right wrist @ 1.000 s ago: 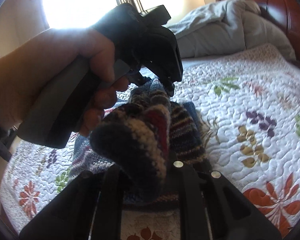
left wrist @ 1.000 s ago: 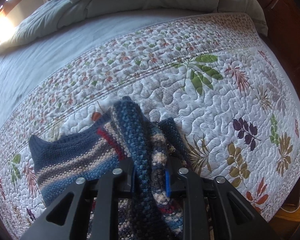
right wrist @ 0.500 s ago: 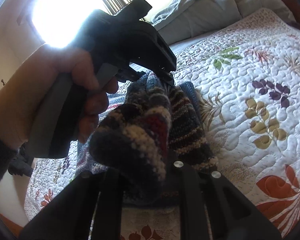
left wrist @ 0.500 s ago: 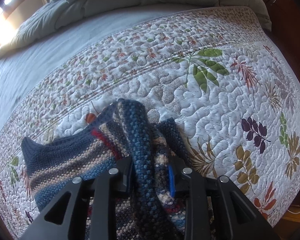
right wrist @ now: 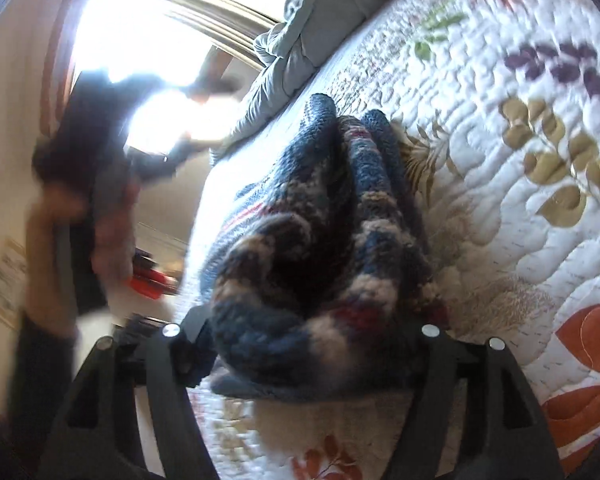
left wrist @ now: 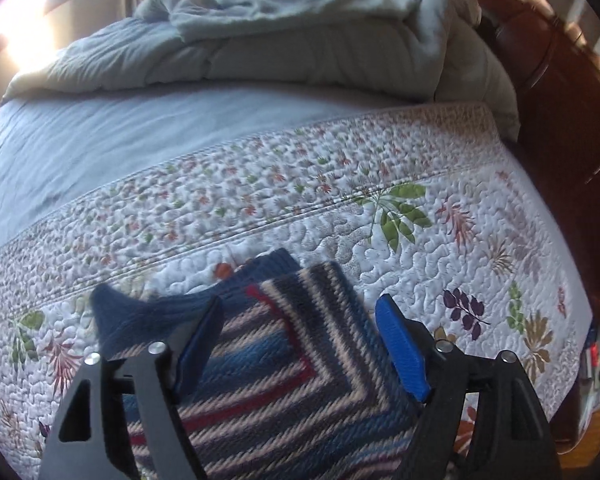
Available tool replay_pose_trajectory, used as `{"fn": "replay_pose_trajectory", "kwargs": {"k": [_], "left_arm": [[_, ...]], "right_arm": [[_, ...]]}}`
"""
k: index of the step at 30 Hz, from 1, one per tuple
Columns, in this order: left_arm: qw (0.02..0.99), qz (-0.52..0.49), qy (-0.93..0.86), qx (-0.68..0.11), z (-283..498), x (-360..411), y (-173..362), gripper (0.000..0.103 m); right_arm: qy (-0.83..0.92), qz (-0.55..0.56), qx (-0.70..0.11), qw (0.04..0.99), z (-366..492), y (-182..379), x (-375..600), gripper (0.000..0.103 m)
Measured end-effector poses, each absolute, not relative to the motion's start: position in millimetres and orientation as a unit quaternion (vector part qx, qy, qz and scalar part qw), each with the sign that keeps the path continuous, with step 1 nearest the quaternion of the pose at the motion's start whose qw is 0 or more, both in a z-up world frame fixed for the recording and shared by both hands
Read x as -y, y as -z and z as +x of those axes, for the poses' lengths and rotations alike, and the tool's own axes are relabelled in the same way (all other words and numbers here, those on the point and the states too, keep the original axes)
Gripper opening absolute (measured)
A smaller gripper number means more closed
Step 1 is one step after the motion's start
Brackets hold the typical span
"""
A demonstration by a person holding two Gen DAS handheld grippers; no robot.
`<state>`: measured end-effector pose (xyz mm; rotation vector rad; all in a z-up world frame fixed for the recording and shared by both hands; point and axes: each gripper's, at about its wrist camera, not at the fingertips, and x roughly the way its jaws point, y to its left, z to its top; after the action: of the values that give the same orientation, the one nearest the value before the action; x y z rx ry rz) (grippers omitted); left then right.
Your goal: Fold small clothes
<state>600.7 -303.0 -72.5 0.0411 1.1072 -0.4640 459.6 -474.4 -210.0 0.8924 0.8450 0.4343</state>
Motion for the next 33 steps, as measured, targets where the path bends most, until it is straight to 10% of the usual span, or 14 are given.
{"fn": "replay_pose_trajectory", "kwargs": {"k": [6, 13, 19, 24, 33], "left_arm": [[0.836, -0.052, 0.269, -0.476, 534.3, 224.1, 75.7, 0.083], [0.787, -0.133, 0.4, -0.45, 499.9, 202.9, 91.3, 0.083], [0.757, -0.13, 0.362, -0.528, 500.0, 205.5, 152.6, 0.072], [0.742, -0.18, 0.367, -0.531, 502.2, 189.0, 168.6, 0.063], [0.72, -0.249, 0.427, -0.487, 446.4, 158.3, 160.2, 0.086]], "right_arm": [[-0.223, 0.498, -0.386, 0.743, 465.8, 223.4, 481.6, 0.074], [-0.232, 0.517, -0.344, 0.748, 464.0, 207.1, 477.0, 0.024], [-0.198, 0.551, -0.384, 0.715, 461.9, 240.2, 487.7, 0.017], [-0.205, 0.518, -0.389, 0.734, 453.0, 222.1, 499.9, 0.051], [-0.169, 0.338, -0.4, 0.835, 423.3, 165.5, 490.7, 0.052]]}}
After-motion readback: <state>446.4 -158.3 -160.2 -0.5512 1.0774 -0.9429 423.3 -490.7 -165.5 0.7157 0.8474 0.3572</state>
